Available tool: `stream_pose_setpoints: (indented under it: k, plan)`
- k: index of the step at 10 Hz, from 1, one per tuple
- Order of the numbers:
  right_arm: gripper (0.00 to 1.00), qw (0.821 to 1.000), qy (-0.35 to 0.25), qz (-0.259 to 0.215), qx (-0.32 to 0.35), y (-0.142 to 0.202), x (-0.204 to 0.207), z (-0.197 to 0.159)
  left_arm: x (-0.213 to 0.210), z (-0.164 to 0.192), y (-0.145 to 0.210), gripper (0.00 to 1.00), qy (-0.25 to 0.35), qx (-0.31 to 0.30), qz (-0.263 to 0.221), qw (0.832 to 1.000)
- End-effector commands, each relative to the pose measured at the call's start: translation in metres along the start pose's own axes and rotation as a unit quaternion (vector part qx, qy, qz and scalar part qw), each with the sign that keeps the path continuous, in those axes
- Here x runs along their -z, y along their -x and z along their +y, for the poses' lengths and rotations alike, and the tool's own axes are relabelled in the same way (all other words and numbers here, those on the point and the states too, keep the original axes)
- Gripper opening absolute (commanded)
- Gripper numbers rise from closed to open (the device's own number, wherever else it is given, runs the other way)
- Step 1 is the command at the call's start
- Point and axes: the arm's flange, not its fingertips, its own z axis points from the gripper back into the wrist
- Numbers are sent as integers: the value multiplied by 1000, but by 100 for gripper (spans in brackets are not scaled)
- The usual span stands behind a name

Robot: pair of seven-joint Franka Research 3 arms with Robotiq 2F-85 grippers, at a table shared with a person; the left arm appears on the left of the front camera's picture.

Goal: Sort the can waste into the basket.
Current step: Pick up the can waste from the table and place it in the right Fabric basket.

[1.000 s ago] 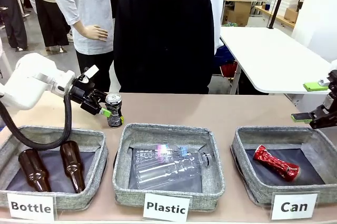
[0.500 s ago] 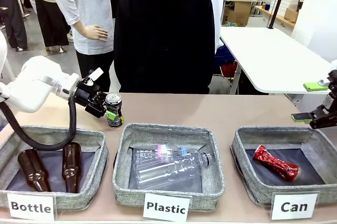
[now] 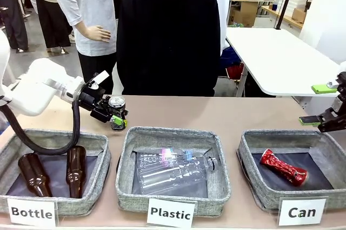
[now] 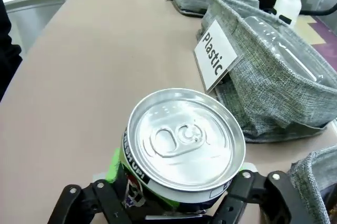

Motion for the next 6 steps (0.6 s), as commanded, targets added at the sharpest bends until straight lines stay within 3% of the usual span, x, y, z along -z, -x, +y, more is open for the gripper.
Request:
stream_pose_setpoints:
  k: [1,3,4,5,6]
  plan:
    - [100,1000,0,4,-14,1,-2,1,-4,-2,2,0,14,17,-4,1000]
    - [100,1000,0,4,-14,1,-2,1,-10,-7,-2,0,12,21,-7,1000]
    - [100,1000,0,4,-14,1,-2,1,-19,-14,-8,12,6,26,-8,1000]
    - [100,1000,0,4,-14,1,-2,1,-30,-26,-18,3,0,28,-8,1000]
    - [100,1000,0,4,-14,1,-2,1,-44,-42,-31,0,-5,34,-7,999]
